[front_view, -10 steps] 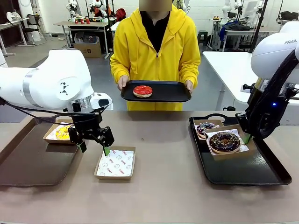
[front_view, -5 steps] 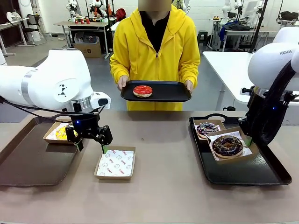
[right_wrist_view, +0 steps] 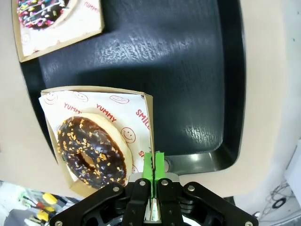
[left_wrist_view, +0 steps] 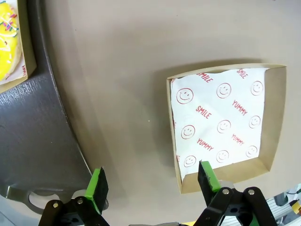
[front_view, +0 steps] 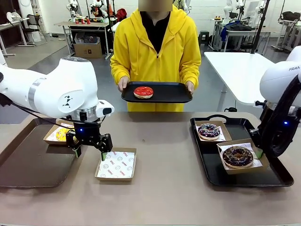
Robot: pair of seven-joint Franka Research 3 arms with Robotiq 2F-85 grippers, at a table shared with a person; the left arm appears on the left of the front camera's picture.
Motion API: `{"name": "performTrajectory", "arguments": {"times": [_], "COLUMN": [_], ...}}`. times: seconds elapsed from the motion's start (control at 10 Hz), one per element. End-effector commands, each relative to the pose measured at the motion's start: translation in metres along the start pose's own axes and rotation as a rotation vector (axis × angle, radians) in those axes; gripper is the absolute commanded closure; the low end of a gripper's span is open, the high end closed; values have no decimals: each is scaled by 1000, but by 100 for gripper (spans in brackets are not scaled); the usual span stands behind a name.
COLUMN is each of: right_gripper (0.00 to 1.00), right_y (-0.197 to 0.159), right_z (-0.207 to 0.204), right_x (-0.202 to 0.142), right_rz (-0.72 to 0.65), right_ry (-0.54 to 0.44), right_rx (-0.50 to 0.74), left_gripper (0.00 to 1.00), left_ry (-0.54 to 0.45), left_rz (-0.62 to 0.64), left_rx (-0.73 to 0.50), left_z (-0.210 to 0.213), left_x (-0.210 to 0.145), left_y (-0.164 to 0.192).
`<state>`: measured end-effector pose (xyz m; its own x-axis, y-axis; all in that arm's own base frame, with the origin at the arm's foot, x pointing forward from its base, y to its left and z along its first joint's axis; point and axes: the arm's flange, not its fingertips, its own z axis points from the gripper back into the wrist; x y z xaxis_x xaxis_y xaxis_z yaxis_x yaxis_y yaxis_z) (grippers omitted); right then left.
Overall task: Individually package the donuts and arrange them on the tray.
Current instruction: Place the picked Paper togo box on the Handle tray while simultaneously picking up another Paper togo box from the table with the other hand.
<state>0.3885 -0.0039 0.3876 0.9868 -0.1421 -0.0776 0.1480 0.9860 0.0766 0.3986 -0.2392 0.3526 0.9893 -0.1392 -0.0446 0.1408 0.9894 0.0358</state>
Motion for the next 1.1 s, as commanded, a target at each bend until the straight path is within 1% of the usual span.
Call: {"name": "performTrajectory", "arguments": {"times": [0.0,0.3,0.6,0.7,1.0], "right_gripper": [99,99,99,99,99], "right_y": [-9,-17,-22,-24,-26], "right_z": [-4,-8,-13,-15,-21], "right_x": [-2,-1,2,3,7], "right_rz": [18,27,21,21,28], "right_ry": [-14,-7,-3,0,2], "right_rx": [23,29,29,31,36], "left_gripper": [0,0,0,0,0], "left_ry": [-19,-22,-132,-154,-165], "left_rz": [34,55,109,129,131], "left_rx": [25,26,14,17,-1], "left_z": [-5,-9,-16,-19,-24], "left_x": [6,4,1,0,1], "left_y": [-10,-14,-18,-18,-18]}}
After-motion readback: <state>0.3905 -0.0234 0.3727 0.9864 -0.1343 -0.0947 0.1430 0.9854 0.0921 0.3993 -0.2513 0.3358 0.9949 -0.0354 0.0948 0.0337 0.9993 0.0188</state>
